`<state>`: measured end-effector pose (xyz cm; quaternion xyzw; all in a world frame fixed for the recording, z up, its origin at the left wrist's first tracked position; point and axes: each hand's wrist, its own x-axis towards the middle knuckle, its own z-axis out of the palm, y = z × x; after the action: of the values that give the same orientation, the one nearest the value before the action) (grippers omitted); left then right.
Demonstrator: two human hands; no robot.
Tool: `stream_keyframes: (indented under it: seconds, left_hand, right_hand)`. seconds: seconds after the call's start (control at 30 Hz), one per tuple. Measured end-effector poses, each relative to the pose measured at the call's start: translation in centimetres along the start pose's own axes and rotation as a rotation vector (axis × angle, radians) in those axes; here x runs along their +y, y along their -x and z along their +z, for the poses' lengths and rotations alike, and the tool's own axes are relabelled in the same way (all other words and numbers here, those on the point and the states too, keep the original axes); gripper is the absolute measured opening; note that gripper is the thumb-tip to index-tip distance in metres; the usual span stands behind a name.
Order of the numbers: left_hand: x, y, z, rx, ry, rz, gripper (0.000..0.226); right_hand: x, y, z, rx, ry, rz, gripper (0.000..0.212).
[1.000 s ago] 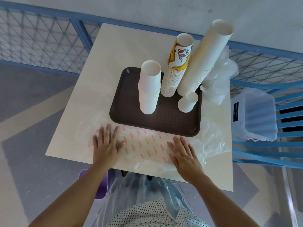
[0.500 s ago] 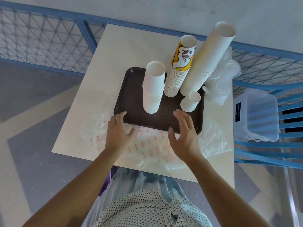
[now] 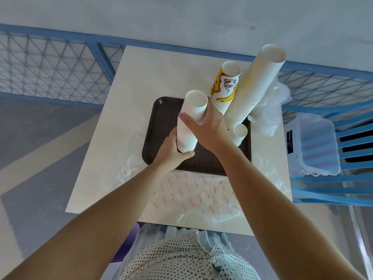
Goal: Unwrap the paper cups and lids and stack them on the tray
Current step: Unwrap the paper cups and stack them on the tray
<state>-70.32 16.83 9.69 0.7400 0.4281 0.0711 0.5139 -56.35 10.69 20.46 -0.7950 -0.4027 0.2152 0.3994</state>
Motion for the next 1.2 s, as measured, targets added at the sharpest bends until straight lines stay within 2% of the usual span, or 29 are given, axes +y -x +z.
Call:
stream_keyframes:
  seconds: [0.17, 0.4, 0.63, 0.73, 0.83, 0.93, 1.1, 1.2]
  left_hand:
    - [-0.4, -1.2, 0.7, 0.004, -0.023, -0.061, 0.089]
    - [0.2, -2.3, 2.0, 0.109, -0.024, -0.107, 0.095]
    - [-0.5, -2.3, 2.1, 0.124, -0.058, -0.044, 0.09]
    - [-0.3, -1.9, 2.3, 0.107, 0.014, -0.015, 0.089]
    - [0.1, -1.6, 2.3, 0.079, 0.128, -0.009, 0.078]
    - [0.6, -0.8, 2.0, -0.02, 0.214, -0.005, 0.08]
    - [2.5, -0.2, 1.4, -0.066, 0.246, 0.014, 0.082]
    - [3.9, 0.1, 1.0, -0.071, 0.227, 0.041, 0.08]
  right_hand:
    - [0.3, 0.5, -0.4, 0.024, -0.02, 0.04, 0.075]
    - [0.9, 1.4, -0.3, 0.037, -0.103, 0.045, 0.069]
    - [1.4, 2.0, -0.8, 0.087, -0.167, 0.088, 0.071]
    - [1.1, 1.8, -1.3, 0.076, -0.149, 0.091, 0.068]
    - [0.5, 1.6, -2.2, 0.078, -0.143, 0.09, 0.055]
    - [-0.7, 1.1, -3.8, 0.05, -0.088, 0.079, 0.054]
    - [-3.1, -0.1, -6.0, 0.053, 0.03, 0.014, 0.057]
    - [-4.6, -0.5, -7.2, 0.047, 0.126, 0.018, 0.051]
